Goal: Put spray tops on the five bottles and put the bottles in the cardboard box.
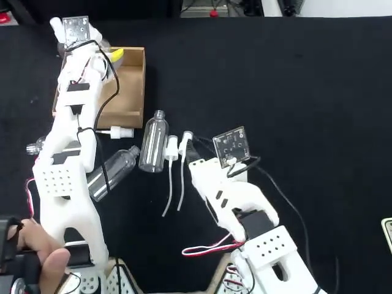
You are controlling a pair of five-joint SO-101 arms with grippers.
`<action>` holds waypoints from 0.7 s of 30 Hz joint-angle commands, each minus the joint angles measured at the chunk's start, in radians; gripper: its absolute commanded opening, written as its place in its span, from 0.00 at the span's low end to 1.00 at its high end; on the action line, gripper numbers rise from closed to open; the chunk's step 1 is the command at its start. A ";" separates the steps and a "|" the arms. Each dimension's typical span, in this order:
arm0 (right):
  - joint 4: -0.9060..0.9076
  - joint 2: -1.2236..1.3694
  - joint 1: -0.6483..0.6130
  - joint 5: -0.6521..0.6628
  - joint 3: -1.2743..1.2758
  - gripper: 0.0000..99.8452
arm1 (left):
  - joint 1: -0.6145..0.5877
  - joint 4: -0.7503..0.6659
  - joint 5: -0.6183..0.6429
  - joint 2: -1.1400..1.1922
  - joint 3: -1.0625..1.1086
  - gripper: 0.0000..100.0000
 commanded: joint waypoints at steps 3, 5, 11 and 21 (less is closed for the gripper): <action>-0.020 -0.015 -0.014 -0.002 -0.015 0.04 | -0.012 0.046 0.000 -0.104 -0.041 0.34; -0.020 -0.015 -0.014 -0.002 -0.015 0.04 | -0.013 0.048 -0.011 -0.109 -0.035 0.34; -0.020 -0.015 -0.014 -0.002 -0.015 0.04 | -0.035 0.051 -0.052 -0.115 -0.030 0.34; -0.020 -0.015 -0.014 -0.002 -0.015 0.04 | -0.028 0.100 -0.052 -0.120 -0.042 0.34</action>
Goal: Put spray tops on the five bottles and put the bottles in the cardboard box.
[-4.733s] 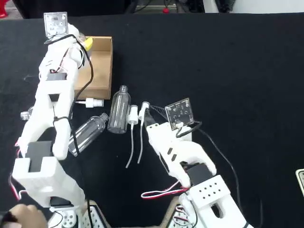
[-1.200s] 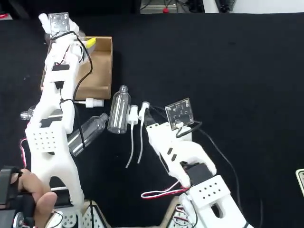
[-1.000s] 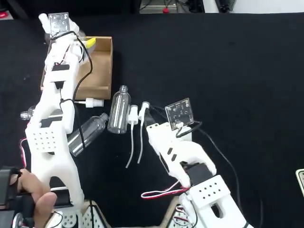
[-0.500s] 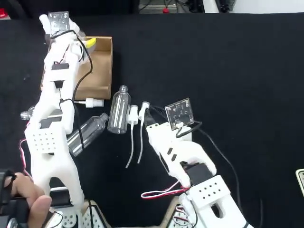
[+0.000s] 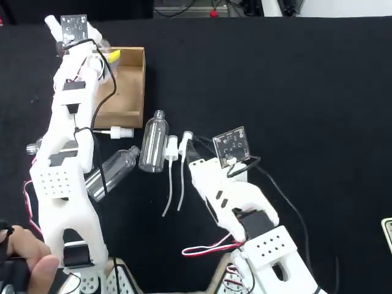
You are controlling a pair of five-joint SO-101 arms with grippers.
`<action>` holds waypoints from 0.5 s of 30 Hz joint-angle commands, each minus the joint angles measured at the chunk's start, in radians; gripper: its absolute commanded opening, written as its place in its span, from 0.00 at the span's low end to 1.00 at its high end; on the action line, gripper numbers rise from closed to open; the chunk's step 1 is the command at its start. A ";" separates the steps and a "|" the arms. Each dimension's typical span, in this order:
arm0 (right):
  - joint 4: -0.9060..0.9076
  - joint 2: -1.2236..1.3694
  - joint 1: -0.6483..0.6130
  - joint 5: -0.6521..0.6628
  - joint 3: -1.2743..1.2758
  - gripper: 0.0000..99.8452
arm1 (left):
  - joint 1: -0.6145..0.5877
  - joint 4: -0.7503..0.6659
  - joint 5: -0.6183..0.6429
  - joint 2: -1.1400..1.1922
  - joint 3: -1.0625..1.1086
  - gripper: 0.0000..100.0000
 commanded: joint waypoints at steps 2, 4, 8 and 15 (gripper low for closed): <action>-0.020 -0.015 -0.014 -0.002 -0.015 0.04 | -0.013 0.035 -0.008 -0.094 -0.044 0.34; -0.020 -0.015 -0.014 -0.002 -0.015 0.04 | -0.016 0.037 -0.009 -0.094 -0.039 0.33; -0.020 -0.015 -0.014 -0.002 -0.015 0.04 | -0.016 0.037 -0.008 -0.094 -0.035 0.33; -0.020 -0.015 -0.014 -0.002 -0.015 0.04 | -0.016 0.040 -0.006 -0.123 -0.030 0.33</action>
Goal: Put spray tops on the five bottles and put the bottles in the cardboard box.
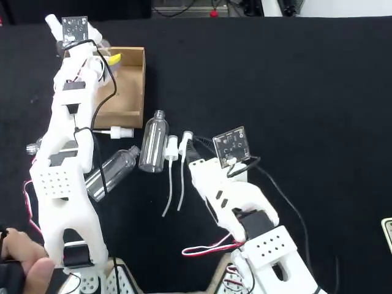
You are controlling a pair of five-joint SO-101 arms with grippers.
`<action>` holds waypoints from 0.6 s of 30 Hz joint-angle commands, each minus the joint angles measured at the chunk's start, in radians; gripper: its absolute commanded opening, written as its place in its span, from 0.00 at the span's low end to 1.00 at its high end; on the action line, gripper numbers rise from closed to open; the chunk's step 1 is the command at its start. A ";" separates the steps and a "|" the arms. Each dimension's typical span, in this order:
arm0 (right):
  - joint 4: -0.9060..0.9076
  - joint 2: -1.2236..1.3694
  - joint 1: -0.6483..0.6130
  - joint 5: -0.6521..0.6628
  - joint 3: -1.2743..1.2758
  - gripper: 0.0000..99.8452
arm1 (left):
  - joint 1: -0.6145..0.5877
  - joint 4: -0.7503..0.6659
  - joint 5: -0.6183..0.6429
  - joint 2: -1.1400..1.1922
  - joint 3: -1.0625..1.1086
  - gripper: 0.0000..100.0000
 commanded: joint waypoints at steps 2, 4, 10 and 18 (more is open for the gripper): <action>-0.020 -0.015 -0.014 -0.002 -0.016 0.04 | -0.016 0.009 -0.006 -0.155 -0.005 0.33; -0.020 -0.015 -0.014 -0.002 -0.016 0.04 | -0.016 0.009 -0.008 -0.193 0.024 0.33; -0.020 -0.015 -0.014 -0.002 -0.016 0.04 | -0.016 0.005 -0.009 -0.238 0.101 0.33; -0.020 -0.015 -0.014 -0.002 -0.016 0.04 | -0.027 0.011 -0.009 -0.245 0.139 0.33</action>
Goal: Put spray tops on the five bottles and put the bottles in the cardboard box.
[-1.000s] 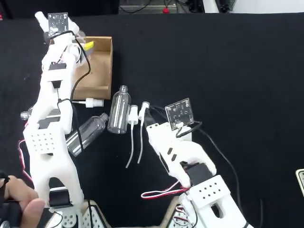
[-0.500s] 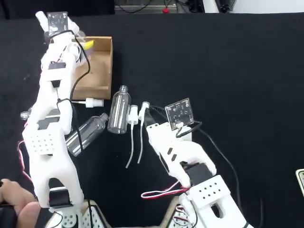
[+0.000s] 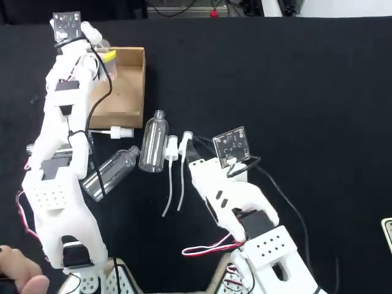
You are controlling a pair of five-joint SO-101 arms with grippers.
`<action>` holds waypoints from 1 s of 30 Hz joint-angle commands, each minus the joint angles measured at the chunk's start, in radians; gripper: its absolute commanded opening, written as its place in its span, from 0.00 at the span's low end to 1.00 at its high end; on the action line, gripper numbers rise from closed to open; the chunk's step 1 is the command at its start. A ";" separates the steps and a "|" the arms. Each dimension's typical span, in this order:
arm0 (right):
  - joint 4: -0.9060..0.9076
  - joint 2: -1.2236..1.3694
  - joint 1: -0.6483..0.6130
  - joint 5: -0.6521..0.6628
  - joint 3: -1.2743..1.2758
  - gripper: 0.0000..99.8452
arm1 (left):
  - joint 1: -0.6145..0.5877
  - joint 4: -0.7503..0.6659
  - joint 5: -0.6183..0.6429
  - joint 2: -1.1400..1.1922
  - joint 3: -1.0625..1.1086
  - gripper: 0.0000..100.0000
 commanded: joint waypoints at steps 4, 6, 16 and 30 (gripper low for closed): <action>-0.020 -0.015 -0.014 -0.002 -0.016 0.04 | -0.007 0.003 -0.009 -0.075 -0.013 0.33; -0.020 -0.015 -0.014 -0.002 -0.016 0.04 | -0.002 0.003 -0.009 -0.075 -0.015 0.33; -0.018 -0.015 -0.014 -0.002 -0.021 0.04 | -0.005 0.032 -0.009 -0.095 -0.007 0.33; -0.018 -0.015 -0.014 -0.002 -0.021 0.04 | -0.010 0.089 -0.009 -0.180 0.081 0.33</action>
